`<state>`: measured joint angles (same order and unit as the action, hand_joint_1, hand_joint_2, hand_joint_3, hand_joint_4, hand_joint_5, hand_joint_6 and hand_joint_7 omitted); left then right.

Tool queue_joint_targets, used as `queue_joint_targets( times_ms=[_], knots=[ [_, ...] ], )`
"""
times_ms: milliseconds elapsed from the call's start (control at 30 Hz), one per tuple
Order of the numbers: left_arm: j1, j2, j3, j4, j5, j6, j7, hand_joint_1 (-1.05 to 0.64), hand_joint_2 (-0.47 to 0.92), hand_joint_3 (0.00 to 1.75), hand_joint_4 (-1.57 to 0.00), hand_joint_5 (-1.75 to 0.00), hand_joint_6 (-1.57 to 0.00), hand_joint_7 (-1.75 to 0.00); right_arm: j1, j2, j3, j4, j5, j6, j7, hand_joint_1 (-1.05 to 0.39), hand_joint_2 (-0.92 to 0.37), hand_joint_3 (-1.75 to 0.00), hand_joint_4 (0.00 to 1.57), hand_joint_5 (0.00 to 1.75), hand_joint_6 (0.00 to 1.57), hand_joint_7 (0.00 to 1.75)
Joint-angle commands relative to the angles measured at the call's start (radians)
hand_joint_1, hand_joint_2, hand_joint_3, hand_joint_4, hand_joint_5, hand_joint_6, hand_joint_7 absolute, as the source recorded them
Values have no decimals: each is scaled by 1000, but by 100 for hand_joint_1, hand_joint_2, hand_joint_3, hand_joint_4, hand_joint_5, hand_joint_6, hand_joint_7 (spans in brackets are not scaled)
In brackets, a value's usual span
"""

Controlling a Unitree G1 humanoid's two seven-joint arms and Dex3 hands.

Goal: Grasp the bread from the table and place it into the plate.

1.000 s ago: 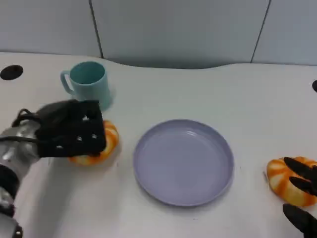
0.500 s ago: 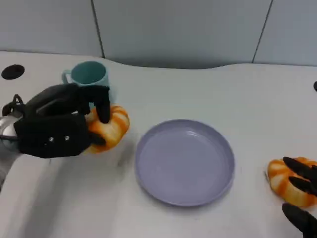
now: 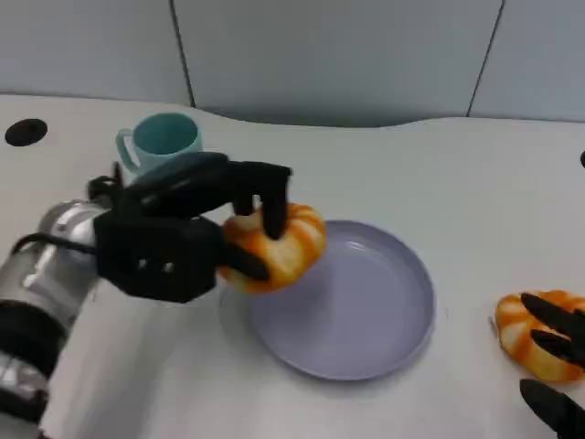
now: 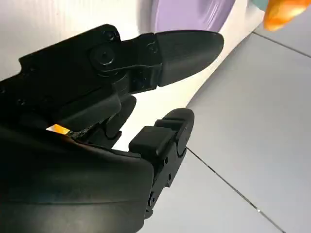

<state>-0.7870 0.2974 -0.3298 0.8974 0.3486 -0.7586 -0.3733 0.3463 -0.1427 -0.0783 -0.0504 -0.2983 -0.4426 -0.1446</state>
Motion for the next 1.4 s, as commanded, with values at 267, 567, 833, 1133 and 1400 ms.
queue_joint_targets(
  times_ms=[267,567,833,1133,1400],
  knots=[
    [-138,-129,-47,195,30,-4,-41,-20,90,6,-81,-175,-59,-175,8,-7,0,-14,17,8,13,-36,-92,-31,84,0,68,0],
    [-165,-178,-91,254,119,20,49,-21,89,6,-79,-175,-57,-175,22,-6,2,-27,3,-7,6,-34,-92,-31,84,1,68,0],
    [-198,-167,-164,275,220,37,112,-33,90,4,-51,-171,-39,-164,31,-2,9,-41,12,6,17,-35,-92,-32,84,0,68,0],
    [-251,-136,-165,289,196,12,-72,-60,89,0,-14,-49,-37,-18,44,2,13,-53,18,-1,20,-35,-92,-32,84,0,68,0],
    [-270,-118,-97,270,81,15,-274,-67,86,0,-1,-27,-24,0,48,3,10,-63,10,8,16,-35,-92,-33,83,0,67,0]
  ],
)
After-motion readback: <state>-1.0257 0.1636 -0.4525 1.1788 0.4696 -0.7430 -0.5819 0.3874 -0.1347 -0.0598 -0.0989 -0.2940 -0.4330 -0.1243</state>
